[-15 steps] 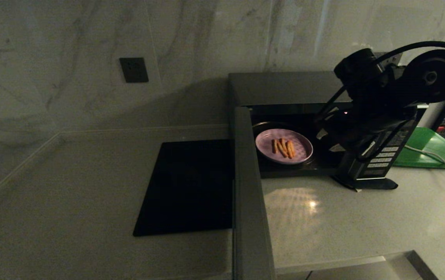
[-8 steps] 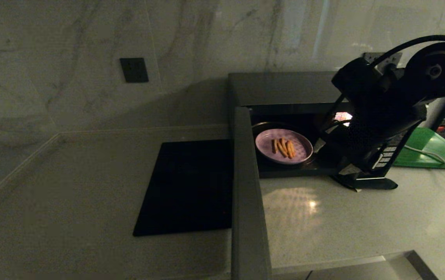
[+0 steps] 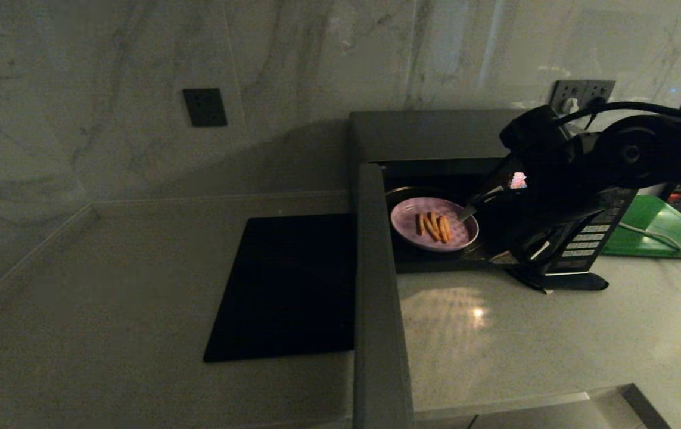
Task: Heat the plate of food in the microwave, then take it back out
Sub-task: Take the plate out of the microwave
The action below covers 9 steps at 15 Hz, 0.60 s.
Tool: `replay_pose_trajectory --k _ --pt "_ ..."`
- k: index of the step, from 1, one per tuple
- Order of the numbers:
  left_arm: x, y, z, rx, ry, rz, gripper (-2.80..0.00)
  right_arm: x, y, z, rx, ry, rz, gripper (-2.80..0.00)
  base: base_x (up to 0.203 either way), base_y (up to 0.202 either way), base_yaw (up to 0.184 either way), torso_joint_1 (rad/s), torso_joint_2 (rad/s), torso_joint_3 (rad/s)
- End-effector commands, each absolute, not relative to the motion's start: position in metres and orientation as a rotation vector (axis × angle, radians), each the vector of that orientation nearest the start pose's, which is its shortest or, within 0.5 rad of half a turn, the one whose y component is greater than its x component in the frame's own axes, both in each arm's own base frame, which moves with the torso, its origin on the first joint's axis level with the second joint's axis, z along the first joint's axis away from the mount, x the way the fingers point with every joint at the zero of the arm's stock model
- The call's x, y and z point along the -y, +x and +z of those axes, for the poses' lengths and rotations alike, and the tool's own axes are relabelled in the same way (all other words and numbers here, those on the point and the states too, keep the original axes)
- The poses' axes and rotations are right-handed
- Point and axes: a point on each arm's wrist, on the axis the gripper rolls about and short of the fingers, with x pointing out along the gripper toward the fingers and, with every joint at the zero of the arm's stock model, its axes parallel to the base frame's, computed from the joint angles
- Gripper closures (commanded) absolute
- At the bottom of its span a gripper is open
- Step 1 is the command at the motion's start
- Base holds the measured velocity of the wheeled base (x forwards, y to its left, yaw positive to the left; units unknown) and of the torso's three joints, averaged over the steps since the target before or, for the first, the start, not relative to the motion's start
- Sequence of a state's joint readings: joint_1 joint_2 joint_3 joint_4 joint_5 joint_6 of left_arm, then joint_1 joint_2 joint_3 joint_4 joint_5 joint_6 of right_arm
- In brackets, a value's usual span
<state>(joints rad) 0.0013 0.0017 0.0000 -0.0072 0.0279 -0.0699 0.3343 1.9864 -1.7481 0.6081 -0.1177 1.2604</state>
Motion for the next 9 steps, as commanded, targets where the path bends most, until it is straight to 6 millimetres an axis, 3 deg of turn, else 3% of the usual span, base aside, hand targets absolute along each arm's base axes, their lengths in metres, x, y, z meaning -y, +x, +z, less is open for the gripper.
replay_pose_trajectory --k 1,4,9 --pt "-0.001 -0.023 0.076 0.007 -0.071 0.029 0.0 -0.123 0.368 0.211 -0.795 0.969 -0.386 -2.8 0.0 0.0 0.0 0.0 0.0 0.0" --pt "-0.001 -0.023 0.076 0.007 -0.071 0.029 0.0 -0.123 0.376 0.2 -0.788 0.971 -0.417 -2.8 0.0 0.0 0.0 0.0 0.0 0.0" --pt "-0.001 -0.023 0.076 0.007 -0.071 0.029 0.0 -0.12 0.373 0.205 -0.734 1.063 -0.47 -2.8 0.0 0.0 0.0 0.0 0.0 0.0"
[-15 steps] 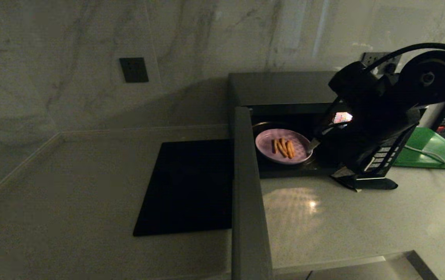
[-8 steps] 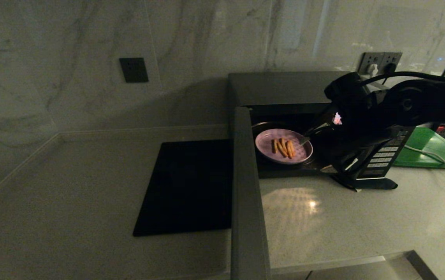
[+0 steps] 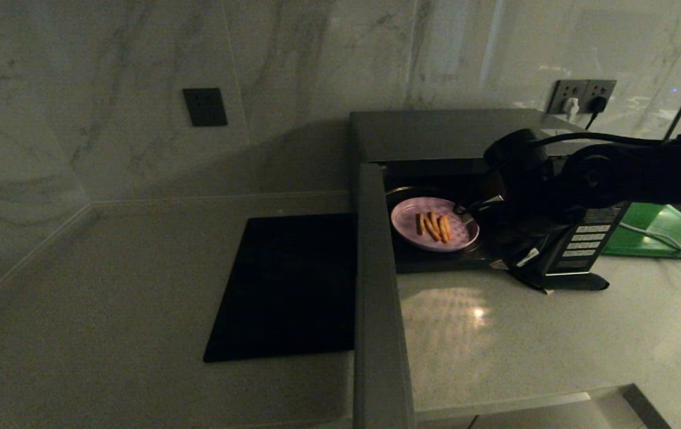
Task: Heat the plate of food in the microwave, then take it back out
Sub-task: Take the plate out of the microwave
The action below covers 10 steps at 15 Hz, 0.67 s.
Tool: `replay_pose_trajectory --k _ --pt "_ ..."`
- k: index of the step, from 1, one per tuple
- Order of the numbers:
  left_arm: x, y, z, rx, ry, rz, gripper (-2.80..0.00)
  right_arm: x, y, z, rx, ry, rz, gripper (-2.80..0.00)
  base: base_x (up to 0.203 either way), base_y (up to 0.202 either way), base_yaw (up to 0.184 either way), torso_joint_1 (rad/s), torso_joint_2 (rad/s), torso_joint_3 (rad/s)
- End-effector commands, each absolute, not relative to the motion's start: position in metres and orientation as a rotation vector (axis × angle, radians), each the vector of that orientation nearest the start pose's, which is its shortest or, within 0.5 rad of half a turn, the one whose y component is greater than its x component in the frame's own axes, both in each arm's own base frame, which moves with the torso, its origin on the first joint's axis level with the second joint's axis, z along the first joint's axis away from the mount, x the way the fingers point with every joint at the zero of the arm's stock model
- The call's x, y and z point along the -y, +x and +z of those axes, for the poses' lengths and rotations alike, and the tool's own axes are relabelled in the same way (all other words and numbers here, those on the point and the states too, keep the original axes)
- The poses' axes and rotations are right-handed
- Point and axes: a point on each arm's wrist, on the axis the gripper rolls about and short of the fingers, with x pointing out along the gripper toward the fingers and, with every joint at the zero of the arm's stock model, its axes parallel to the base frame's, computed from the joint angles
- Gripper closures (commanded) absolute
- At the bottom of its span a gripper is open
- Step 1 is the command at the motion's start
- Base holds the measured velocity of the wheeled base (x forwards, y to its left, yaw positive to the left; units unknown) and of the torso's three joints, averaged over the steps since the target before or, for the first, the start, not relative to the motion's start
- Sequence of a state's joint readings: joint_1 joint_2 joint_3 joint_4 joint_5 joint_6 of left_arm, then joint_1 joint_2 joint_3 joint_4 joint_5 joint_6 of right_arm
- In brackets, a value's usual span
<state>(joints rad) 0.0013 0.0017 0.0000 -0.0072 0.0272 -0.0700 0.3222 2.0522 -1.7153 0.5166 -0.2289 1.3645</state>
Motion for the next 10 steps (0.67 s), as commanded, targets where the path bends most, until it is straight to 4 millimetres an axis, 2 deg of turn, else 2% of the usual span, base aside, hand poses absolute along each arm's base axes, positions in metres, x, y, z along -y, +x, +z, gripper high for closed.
replay_pose_trajectory --k 1,4,10 --pt "-0.001 -0.023 0.076 0.007 -0.071 0.029 0.0 -0.12 0.37 0.205 -0.769 1.062 -0.465 -2.8 0.0 0.0 0.0 0.0 0.0 0.0" --pt "-0.001 -0.023 0.076 0.007 -0.071 0.029 0.0 -0.123 0.369 0.194 -0.945 1.099 -0.406 -2.8 0.0 0.0 0.0 0.0 0.0 0.0" --pt "-0.001 -0.023 0.076 0.007 -0.071 0.029 0.0 -0.125 0.37 0.196 -0.953 1.116 -0.388 -2.8 0.0 0.0 0.0 0.0 0.0 0.0"
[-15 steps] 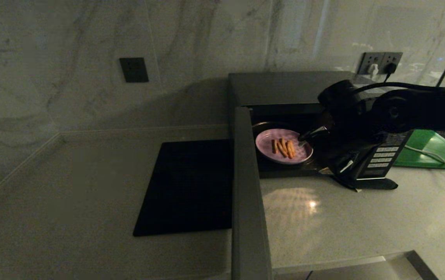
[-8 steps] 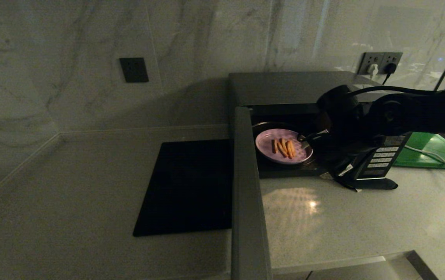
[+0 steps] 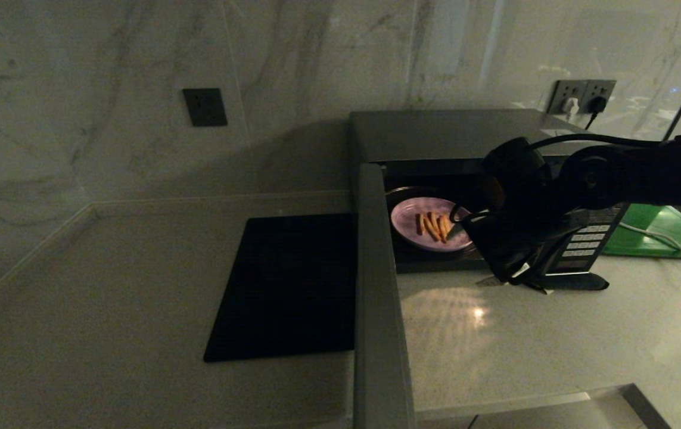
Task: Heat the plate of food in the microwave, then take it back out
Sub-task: Take the plate out of the microwave
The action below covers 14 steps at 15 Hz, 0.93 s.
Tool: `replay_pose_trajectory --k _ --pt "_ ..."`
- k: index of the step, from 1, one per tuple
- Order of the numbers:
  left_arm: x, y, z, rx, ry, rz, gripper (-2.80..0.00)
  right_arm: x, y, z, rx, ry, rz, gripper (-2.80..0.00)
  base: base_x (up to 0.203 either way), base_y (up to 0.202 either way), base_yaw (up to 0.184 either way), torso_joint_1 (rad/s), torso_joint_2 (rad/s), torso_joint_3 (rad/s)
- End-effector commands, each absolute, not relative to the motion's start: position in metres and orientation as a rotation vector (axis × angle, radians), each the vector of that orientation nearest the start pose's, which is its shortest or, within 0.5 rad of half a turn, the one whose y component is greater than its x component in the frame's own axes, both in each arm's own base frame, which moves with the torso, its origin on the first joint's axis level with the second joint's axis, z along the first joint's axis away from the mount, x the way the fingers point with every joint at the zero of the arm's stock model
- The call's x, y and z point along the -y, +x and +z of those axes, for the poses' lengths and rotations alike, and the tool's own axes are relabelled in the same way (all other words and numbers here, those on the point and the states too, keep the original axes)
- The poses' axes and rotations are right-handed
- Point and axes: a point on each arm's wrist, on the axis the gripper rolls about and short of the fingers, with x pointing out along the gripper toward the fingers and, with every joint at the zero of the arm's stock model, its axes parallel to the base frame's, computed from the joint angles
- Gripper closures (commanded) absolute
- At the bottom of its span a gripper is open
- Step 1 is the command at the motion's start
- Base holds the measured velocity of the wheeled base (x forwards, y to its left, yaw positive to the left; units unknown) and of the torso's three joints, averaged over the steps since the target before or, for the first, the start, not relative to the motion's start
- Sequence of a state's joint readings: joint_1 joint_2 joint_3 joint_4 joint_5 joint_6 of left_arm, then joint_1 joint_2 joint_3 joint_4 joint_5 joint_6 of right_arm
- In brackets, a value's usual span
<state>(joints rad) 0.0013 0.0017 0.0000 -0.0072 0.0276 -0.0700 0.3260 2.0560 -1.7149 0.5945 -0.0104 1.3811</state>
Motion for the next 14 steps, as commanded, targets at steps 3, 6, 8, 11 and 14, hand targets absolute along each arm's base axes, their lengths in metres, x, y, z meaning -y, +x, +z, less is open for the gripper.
replay_pose_trajectory --k 3,6,8,11,14 --pt "-0.001 -0.023 0.076 0.007 -0.071 0.029 0.0 -0.127 0.372 0.199 -0.975 1.188 -0.375 -2.8 0.0 0.0 0.0 0.0 0.0 0.0" --pt "-0.001 -0.023 0.076 0.007 -0.071 0.03 0.0 -0.134 0.372 0.207 -0.98 1.212 -0.32 -2.8 0.0 0.0 0.0 0.0 0.0 0.0" --pt "-0.001 -0.023 0.076 0.007 -0.071 0.029 0.0 -0.144 0.369 0.211 -0.899 1.164 -0.359 -2.8 0.0 0.0 0.0 0.0 0.0 0.0" --pt "-0.001 -0.023 0.076 0.006 -0.071 0.03 0.0 -0.146 0.37 0.21 -0.881 1.197 -0.386 -2.8 0.0 0.0 0.0 0.0 0.0 0.0" --pt "-0.001 -0.023 0.076 0.007 -0.071 0.029 0.0 -0.146 0.388 0.204 -0.805 1.31 -0.386 -2.8 0.0 0.0 0.0 0.0 0.0 0.0"
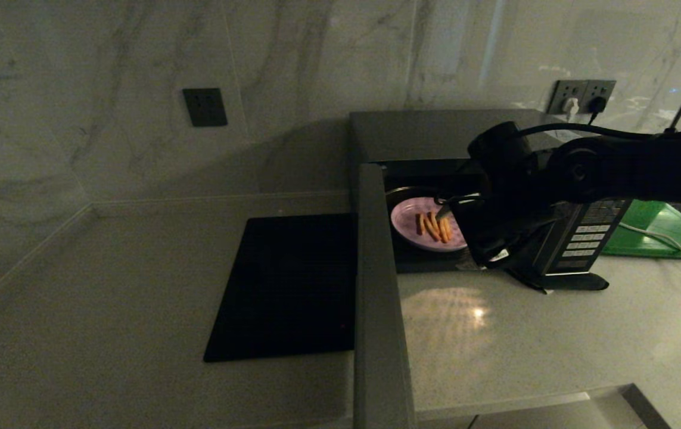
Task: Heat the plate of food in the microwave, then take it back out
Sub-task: Take the plate out of the microwave
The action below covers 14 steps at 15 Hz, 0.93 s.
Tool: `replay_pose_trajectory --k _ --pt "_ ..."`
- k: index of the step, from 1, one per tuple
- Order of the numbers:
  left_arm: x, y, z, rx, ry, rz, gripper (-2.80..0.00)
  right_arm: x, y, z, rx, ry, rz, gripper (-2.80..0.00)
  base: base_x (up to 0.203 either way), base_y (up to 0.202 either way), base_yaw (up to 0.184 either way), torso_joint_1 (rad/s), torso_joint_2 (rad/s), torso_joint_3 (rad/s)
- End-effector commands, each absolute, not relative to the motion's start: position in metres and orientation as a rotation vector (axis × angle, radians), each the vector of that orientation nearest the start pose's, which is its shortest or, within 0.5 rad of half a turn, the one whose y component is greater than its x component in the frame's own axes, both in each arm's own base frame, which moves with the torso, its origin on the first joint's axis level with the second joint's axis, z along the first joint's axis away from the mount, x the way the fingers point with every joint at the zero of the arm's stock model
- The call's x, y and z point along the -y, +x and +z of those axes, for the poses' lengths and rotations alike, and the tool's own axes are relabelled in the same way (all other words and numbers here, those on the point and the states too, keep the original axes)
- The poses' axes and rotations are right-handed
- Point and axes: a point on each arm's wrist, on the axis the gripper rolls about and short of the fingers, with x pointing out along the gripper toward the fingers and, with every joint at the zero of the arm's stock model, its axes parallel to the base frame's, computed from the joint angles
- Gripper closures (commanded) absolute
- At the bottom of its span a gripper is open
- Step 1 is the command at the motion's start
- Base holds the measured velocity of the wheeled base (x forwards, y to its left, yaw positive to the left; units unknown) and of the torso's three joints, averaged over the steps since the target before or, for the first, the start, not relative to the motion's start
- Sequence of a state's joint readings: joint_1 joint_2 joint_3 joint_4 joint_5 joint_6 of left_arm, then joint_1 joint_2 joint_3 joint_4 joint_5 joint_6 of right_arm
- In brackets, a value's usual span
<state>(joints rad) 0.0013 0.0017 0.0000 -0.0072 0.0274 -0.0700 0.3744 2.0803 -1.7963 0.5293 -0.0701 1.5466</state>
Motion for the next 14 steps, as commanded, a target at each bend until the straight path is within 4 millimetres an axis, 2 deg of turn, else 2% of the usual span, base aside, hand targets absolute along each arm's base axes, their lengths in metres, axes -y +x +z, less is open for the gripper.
replay_pose_trajectory --k 1,4,8,14 --pt "-0.001 -0.023 0.076 0.007 -0.071 0.029 0.0 -0.144 0.395 0.202 -0.777 1.348 -0.384 -2.8 0.0 0.0 0.0 0.0 0.0 0.0" --pt "-0.001 -0.023 0.076 0.007 -0.071 0.029 0.0 -0.142 0.402 0.199 -0.748 1.389 -0.386 -2.8 0.0 0.0 0.0 0.0 0.0 0.0" --pt "-0.001 -0.023 0.076 0.007 -0.071 0.029 0.0 -0.143 0.412 0.173 -0.711 1.329 -0.491 -2.8 0.0 0.0 0.0 0.0 0.0 0.0" --pt "-0.001 -0.023 0.076 0.007 -0.071 0.03 0.0 -0.141 0.414 0.164 -0.756 1.289 -0.554 -2.8 0.0 0.0 0.0 0.0 0.0 0.0"
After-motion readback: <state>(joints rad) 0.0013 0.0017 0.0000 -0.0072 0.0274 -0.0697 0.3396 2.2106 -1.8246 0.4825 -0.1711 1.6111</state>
